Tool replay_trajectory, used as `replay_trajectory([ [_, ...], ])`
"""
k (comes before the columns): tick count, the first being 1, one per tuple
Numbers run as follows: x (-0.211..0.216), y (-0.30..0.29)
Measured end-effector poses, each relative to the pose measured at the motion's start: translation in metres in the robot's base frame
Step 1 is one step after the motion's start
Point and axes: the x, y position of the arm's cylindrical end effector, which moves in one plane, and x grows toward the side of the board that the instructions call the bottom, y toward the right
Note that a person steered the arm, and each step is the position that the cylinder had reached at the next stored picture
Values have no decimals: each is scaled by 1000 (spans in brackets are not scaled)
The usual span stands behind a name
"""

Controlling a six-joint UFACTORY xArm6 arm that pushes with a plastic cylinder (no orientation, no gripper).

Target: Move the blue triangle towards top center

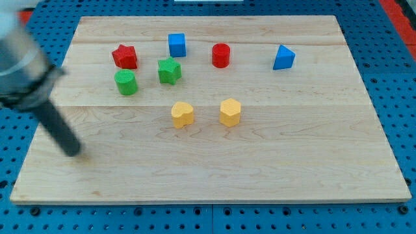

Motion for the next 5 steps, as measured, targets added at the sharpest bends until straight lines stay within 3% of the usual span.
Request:
replay_trajectory([
  [1, -10, 128],
  [3, -56, 300],
  [5, -143, 309],
])
